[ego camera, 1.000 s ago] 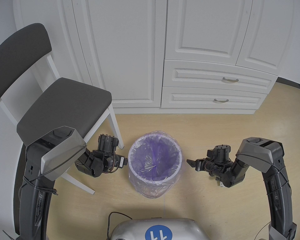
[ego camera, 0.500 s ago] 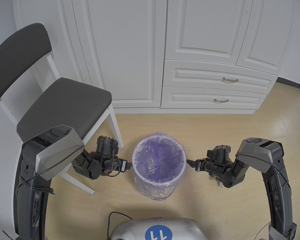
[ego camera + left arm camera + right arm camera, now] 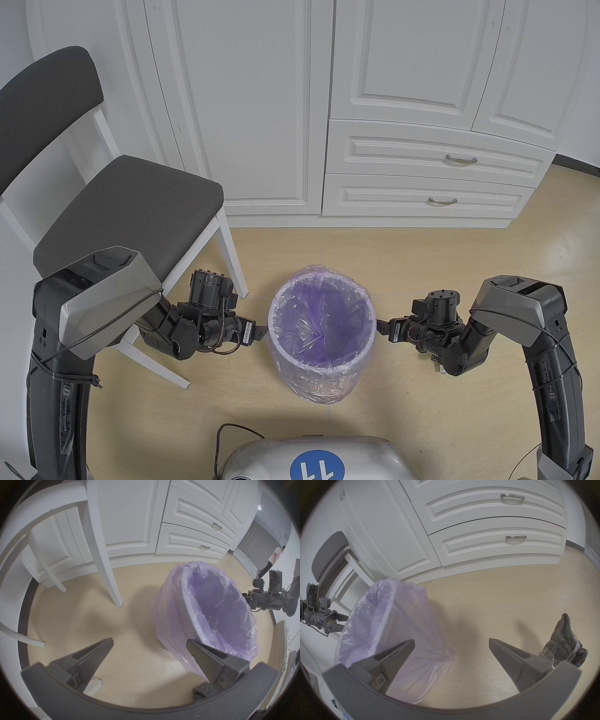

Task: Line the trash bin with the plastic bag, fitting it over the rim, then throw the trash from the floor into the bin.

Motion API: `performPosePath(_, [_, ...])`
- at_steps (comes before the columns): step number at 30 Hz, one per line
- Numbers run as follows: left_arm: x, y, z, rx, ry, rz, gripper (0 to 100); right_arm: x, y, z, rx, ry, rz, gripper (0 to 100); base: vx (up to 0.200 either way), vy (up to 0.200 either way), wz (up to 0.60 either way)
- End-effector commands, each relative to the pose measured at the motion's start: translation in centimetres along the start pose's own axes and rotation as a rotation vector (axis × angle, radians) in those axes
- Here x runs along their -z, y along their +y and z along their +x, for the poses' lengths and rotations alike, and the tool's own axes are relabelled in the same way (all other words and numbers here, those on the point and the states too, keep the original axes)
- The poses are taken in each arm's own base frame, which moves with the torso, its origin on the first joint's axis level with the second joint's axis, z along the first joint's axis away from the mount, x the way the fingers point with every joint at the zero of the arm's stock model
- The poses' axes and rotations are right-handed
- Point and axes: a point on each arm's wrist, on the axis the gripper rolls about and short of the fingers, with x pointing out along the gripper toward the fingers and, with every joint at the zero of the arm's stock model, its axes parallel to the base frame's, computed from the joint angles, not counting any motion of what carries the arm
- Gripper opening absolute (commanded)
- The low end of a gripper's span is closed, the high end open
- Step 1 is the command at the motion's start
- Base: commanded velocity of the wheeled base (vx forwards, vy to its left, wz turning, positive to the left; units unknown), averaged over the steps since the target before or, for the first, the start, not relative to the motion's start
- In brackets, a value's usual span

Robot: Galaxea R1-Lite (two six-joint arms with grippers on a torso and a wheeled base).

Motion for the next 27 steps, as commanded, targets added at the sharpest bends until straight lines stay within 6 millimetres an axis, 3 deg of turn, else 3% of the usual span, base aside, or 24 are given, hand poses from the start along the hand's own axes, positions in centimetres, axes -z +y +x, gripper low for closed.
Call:
performPosePath(1, [-0.8, 0.4, -1.0, -0.008, -0.02, -0.003, 100, 0.1, 0.1, 0.1, -0.003, 0.001, 0.0, 100, 0.0, 0.0, 0.0])
performPosePath(7, [-1.0, 0.6, -1.0, -0.057, -0.027, 0.019, 100, -0.5, -0.1, 0.1, 0.003, -0.016, 0.001, 100, 0.0, 0.0, 0.0])
performPosePath(15, [-0.6, 0.9, 3.0, -0.23, -0.047, 0.017, 100, -0.7, -0.2, 0.2, 0.002, -0.03, 0.008, 100, 0.0, 0.0, 0.0])
performPosePath(22, [-1.6, -0.1, 5.8, -0.202, -0.126, -0.107, 100, -1.3, 0.1, 1.1, 0.022, -0.08, 0.054, 100, 0.0, 0.0, 0.0])
performPosePath(27, [-1.5, -0.2, 6.1, -0.169, -0.121, -0.138, 100, -1.7, -0.1, 1.2, 0.025, -0.094, 0.062, 100, 0.0, 0.0, 0.0])
